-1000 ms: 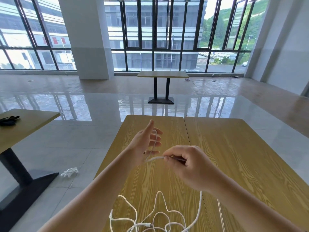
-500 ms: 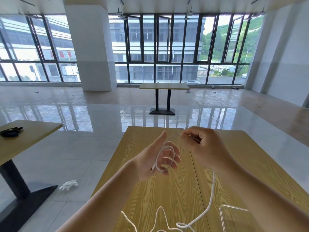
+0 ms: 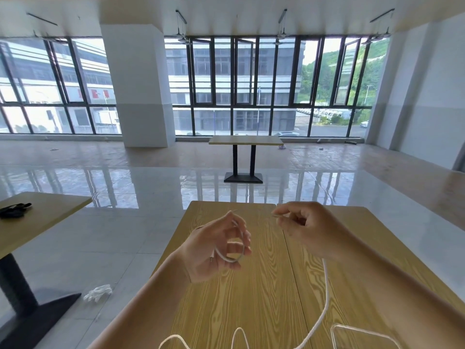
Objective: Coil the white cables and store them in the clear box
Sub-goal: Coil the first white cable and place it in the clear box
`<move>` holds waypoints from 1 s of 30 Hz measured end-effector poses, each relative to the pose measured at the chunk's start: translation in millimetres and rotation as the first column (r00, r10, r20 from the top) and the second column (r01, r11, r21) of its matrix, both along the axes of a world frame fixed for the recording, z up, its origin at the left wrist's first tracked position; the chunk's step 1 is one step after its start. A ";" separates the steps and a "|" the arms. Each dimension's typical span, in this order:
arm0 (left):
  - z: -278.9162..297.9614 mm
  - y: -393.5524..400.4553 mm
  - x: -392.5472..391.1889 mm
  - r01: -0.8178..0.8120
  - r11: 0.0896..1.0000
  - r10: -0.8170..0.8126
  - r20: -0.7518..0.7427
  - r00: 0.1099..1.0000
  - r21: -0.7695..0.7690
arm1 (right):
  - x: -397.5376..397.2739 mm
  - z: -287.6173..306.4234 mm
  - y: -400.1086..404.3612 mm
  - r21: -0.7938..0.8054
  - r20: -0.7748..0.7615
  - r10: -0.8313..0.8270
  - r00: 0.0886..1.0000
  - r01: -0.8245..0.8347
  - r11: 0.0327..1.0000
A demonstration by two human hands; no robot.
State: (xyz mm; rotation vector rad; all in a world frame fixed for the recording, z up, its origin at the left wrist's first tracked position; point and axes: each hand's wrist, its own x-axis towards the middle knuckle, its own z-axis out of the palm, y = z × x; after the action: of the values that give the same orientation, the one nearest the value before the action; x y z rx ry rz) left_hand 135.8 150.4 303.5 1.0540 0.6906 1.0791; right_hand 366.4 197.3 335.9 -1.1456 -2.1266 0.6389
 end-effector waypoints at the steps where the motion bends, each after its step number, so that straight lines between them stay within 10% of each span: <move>1: 1.1 0.6 -3.5 -0.018 1.000 0.018 0.027 0.999 0.006 | 4.2 2.8 1.6 0.008 -0.007 -0.015 1.000 0.015 1.000; 10: 13.9 9.9 13.0 -0.342 0.938 0.336 0.090 0.938 0.063 | -3.0 -9.8 3.0 0.149 -0.004 -0.186 0.983 0.185 0.972; 30: 49.5 45.2 36.7 -0.669 0.727 0.659 0.117 0.743 0.155 | -24.1 -52.0 -1.8 -0.156 0.075 -0.082 0.994 0.093 0.983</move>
State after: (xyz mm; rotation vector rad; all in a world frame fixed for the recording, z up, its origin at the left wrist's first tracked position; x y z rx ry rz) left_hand 172.5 195.6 353.1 0.9420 0.9762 1.8259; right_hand 342.3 195.5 283.9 -1.3579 -2.0991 0.7493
